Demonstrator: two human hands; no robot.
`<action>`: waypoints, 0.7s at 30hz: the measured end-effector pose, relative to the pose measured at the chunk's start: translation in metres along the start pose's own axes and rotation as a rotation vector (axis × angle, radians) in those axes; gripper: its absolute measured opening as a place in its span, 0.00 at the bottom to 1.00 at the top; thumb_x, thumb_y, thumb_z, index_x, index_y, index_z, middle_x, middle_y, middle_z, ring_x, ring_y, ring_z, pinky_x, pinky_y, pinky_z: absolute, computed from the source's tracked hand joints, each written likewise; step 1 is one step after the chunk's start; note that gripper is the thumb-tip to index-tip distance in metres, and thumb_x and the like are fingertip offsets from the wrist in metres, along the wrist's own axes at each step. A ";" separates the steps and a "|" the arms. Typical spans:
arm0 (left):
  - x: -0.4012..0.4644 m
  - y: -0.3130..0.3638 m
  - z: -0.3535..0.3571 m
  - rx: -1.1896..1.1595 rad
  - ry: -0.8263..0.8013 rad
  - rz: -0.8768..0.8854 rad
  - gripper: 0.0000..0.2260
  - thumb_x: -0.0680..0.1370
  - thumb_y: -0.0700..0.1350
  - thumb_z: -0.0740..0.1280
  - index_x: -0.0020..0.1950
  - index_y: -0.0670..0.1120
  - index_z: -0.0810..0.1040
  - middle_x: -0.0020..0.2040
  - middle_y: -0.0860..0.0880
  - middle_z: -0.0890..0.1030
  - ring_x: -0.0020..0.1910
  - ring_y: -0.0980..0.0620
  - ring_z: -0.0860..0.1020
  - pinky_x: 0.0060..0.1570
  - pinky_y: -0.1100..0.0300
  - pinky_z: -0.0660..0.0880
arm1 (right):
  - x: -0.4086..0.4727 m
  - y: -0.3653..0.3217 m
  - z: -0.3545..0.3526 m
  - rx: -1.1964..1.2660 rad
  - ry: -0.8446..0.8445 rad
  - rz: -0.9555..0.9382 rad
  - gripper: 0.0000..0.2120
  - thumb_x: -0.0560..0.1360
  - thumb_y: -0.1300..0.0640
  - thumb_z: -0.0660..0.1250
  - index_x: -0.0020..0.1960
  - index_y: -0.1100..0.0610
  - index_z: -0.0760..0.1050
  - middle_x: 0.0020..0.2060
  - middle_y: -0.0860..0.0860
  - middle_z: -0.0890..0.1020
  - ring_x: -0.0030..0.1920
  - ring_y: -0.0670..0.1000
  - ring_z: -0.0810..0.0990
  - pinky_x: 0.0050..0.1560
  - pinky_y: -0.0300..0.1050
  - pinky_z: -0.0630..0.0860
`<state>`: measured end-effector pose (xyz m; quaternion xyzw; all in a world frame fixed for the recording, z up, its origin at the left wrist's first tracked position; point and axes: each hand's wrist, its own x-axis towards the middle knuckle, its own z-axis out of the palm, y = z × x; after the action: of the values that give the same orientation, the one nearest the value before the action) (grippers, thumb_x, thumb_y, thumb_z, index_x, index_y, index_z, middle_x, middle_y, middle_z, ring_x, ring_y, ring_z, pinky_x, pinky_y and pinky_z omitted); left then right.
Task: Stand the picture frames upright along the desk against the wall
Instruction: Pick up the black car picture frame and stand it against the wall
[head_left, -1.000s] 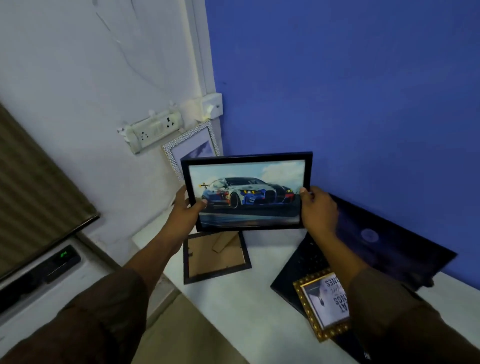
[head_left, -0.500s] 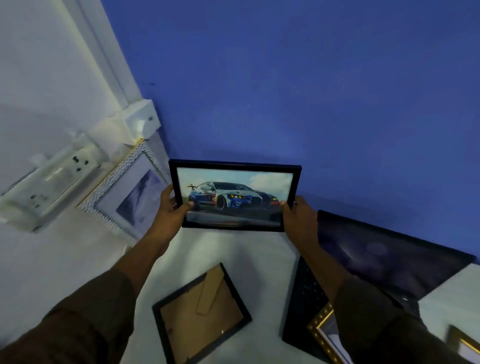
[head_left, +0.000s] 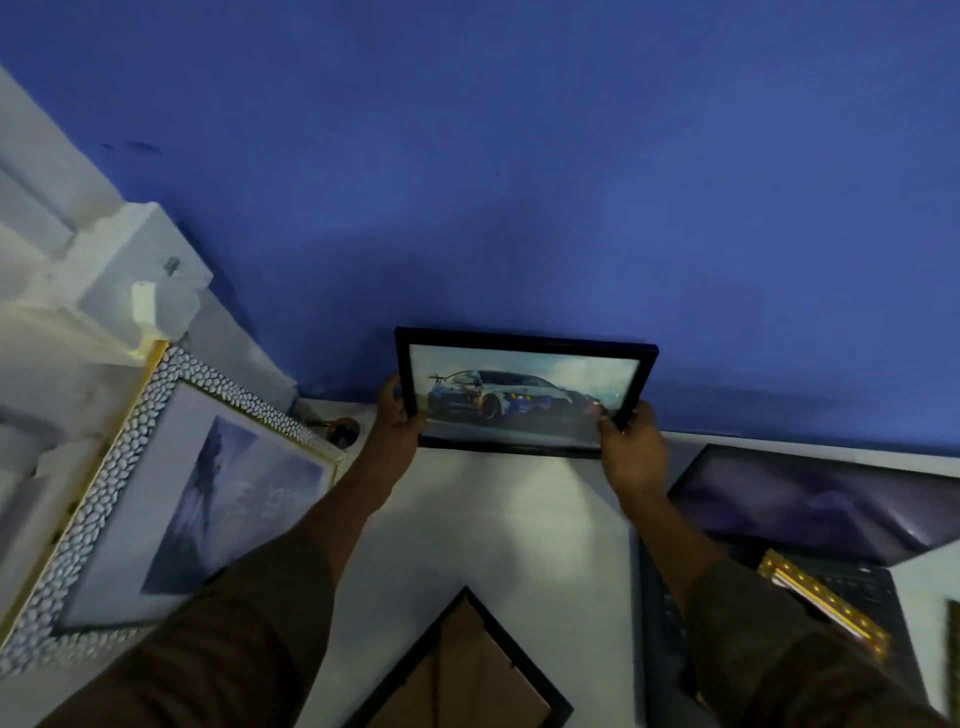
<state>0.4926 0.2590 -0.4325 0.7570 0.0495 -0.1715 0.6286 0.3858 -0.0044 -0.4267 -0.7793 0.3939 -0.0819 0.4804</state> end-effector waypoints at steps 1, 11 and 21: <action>0.009 -0.007 0.001 -0.015 -0.016 -0.005 0.29 0.78 0.25 0.61 0.77 0.42 0.61 0.69 0.41 0.73 0.64 0.42 0.76 0.58 0.54 0.77 | 0.004 0.001 0.003 0.010 0.011 0.006 0.20 0.79 0.45 0.68 0.65 0.56 0.73 0.57 0.57 0.83 0.57 0.60 0.81 0.50 0.47 0.74; 0.026 -0.015 0.003 -0.061 -0.072 -0.044 0.34 0.77 0.27 0.65 0.76 0.51 0.57 0.63 0.56 0.75 0.60 0.57 0.76 0.56 0.51 0.78 | 0.022 0.010 0.017 0.033 0.081 0.042 0.18 0.78 0.49 0.70 0.64 0.52 0.71 0.58 0.55 0.82 0.58 0.58 0.81 0.60 0.55 0.78; -0.002 -0.007 0.017 -0.012 0.081 -0.122 0.35 0.81 0.36 0.64 0.82 0.46 0.47 0.72 0.50 0.64 0.69 0.52 0.66 0.64 0.59 0.66 | -0.005 0.016 0.019 -0.040 0.004 0.255 0.32 0.80 0.52 0.67 0.78 0.62 0.59 0.71 0.64 0.73 0.70 0.66 0.73 0.66 0.55 0.70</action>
<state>0.4856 0.2442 -0.4410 0.7550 0.1220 -0.1783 0.6191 0.3830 0.0085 -0.4487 -0.7322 0.4924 -0.0139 0.4703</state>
